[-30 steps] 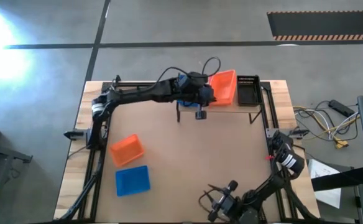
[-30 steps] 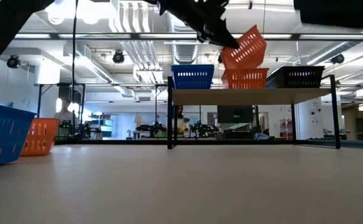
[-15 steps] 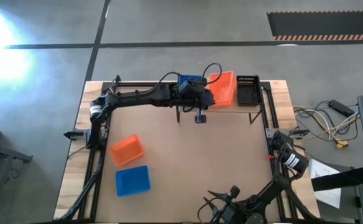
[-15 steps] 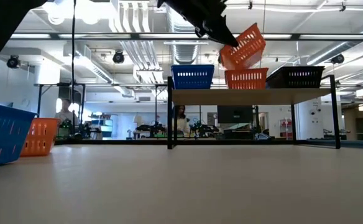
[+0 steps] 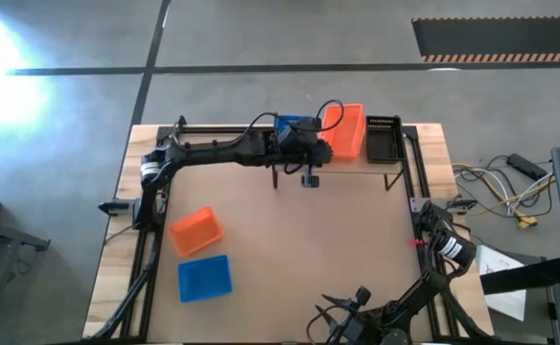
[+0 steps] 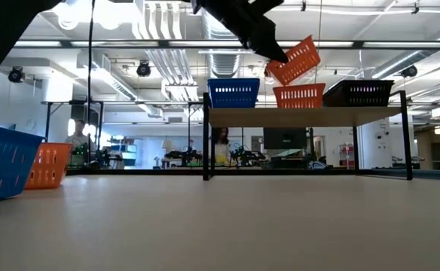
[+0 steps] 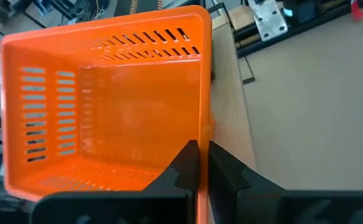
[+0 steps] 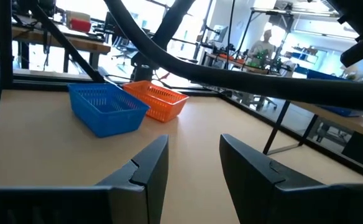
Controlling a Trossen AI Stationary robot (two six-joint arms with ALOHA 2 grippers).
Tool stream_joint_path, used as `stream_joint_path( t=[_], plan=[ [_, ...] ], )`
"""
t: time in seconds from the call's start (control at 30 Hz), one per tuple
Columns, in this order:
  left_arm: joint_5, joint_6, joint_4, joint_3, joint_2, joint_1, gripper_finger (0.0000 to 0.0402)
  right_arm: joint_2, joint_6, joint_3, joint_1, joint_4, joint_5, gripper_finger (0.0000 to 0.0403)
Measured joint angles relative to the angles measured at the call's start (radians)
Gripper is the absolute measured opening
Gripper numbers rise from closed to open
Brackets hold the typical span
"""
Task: Stack baskets on shelf by color
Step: Stack the bottom orange bin on top of the other orange bin on the shelf
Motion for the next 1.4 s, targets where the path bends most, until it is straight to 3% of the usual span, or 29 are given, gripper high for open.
stream_joint_path(
  t=[0.9,1.4],
  plan=[
    [-0.08,0.156,0.124,-0.044,0.008,0.01,0.0032,0.0,0.012,0.0,0.0,0.001,-0.001,0.0137],
    [-0.076,0.324,0.183,-0.119,0.007,-0.003,0.0002,0.0,0.019,0.0,0.0,0.0,-0.001,0.0137]
  ],
)
